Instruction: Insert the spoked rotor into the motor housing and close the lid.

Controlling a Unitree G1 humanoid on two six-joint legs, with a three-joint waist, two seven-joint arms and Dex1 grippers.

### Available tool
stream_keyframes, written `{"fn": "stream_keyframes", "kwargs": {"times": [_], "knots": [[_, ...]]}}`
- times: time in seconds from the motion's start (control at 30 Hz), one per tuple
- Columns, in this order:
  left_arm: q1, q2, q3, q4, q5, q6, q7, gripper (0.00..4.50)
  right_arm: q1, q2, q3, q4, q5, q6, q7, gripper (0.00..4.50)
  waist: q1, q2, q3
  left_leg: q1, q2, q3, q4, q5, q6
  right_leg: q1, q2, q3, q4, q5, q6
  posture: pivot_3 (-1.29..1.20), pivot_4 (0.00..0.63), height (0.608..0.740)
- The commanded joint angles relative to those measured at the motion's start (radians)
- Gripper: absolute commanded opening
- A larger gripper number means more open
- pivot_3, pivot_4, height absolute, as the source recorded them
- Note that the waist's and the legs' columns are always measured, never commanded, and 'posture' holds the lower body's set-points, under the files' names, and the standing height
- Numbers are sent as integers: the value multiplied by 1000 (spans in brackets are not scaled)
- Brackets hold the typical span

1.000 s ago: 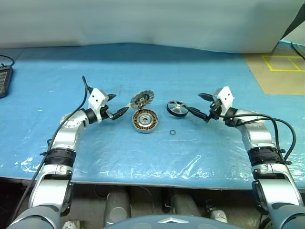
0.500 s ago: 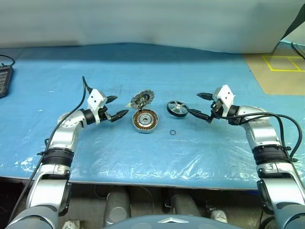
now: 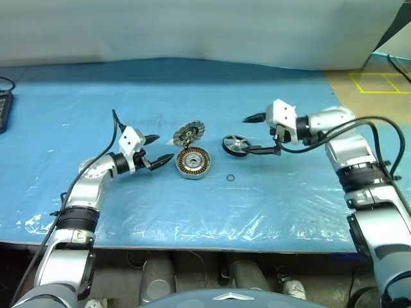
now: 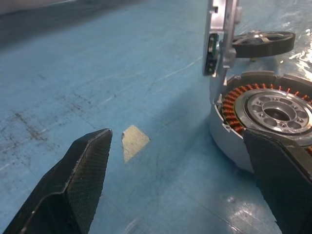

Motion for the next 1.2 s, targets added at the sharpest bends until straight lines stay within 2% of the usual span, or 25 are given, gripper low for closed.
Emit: {"fn": "stream_keyframes", "kwargs": {"times": [0.03,0.2,0.37,0.9,1.2], "knots": [[15,1,-1,-50,-1,-23,6,4500,-109,44,90,51,-58,-86,109,4465,0,0,0,0,0,0,0,0,0,0,0,0,0,0,0,0,150,740],[28,-2,0,-69,8,-26,27,4500,-208,143,194,182,-139,-199,175,4465,0,0,0,-1,1,0,0,0,0,0,0,-2,1,-1,-1,0,150,740],[38,5,5,-87,4,-19,39,4500,-219,221,255,254,-199,-266,164,4465,2,0,0,-3,1,-1,0,1,1,0,-2,-4,0,-1,-2,0,150,740],[50,4,5,-113,2,2,59,4500,-205,343,285,311,-271,-316,99,4465,-2,0,0,-4,1,-3,1,1,1,-1,-2,-6,2,-1,-2,0,150,740],[58,10,10,-127,2,10,73,4500,-184,359,300,344,-300,-335,101,4465,-2,0,0,-4,1,-3,1,1,1,-1,-3,-6,3,-1,-2,0,150,740]]}}
